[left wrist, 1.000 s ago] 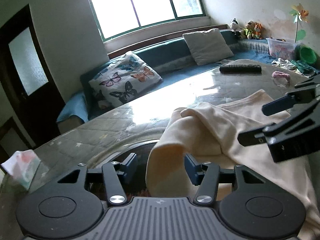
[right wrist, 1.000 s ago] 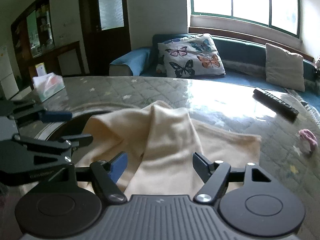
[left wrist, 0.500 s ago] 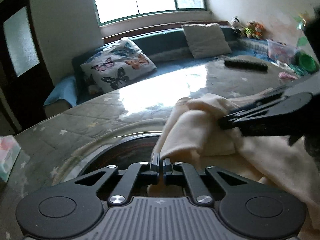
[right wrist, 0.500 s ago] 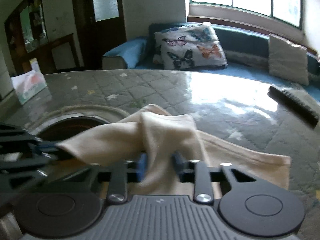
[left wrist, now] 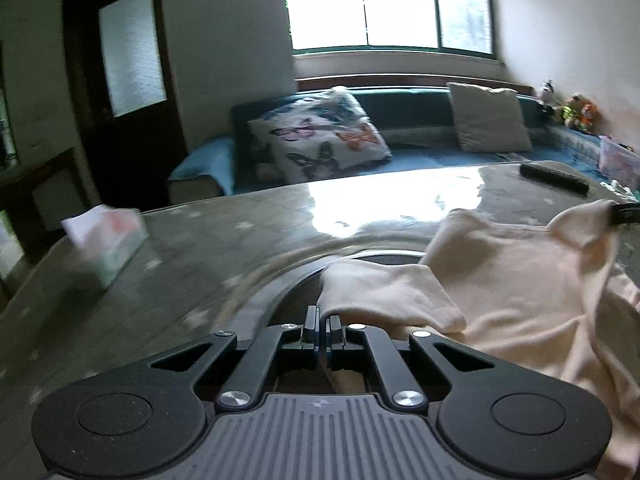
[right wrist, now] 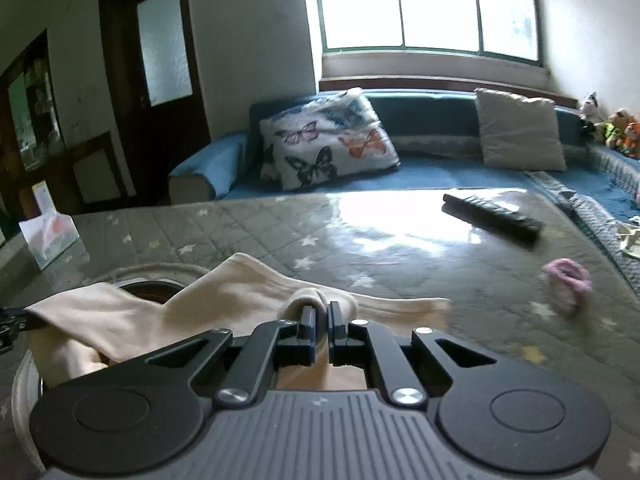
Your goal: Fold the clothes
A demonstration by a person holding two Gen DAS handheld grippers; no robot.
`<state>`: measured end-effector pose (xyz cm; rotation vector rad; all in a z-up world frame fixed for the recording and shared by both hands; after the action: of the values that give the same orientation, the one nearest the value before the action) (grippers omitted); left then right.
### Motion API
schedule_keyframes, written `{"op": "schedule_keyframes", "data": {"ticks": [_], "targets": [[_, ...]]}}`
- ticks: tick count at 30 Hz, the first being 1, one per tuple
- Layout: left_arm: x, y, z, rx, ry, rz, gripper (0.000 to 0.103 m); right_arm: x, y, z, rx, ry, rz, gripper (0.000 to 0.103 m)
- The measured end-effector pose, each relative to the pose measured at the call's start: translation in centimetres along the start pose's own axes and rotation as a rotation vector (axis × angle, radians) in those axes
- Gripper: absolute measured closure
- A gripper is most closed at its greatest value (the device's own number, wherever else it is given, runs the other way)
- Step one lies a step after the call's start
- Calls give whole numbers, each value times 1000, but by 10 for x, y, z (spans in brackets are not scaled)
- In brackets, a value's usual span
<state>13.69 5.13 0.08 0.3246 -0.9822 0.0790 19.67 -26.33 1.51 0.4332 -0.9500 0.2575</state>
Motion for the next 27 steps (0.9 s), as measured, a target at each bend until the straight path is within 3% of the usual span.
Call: {"op": "schedule_keyframes", "data": {"ticks": [8, 12, 17, 20, 21, 22, 25, 27], "targets": [[-32, 44, 46, 34, 32, 103, 100, -19, -32, 81, -100, -81, -52, 98], [-47, 62, 72, 15, 58, 146, 100, -34, -48, 124, -167, -123, -94, 98], [-70, 79, 80, 28, 128, 153, 99, -71, -77, 149, -247, -70, -177, 98], [-80, 85, 77, 54, 173, 165, 89, -93, -96, 147, -278, -7, -241, 95], [-82, 85, 77, 59, 182, 165, 85, -99, -102, 146, -289, 10, -261, 89], [-81, 82, 78, 66, 172, 146, 73, -105, -107, 146, -300, 26, -278, 82], [-80, 72, 81, 86, 145, 90, 54, -106, -105, 147, -305, 32, -248, 70], [-79, 66, 83, 99, 126, 52, 47, -107, -104, 147, -308, 35, -227, 59]]}}
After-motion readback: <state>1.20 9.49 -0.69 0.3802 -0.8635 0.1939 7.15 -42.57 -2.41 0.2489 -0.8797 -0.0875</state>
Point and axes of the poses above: each gripper's, at about its wrist camera, not at the fingertips, and z roughly against the way its jaws point, y to its left, x to its top, the point moved 3 cm from there along -z, roughly the way its jaws point, and after that the axes turned 14 degrees about x, right-handed, at the moved point
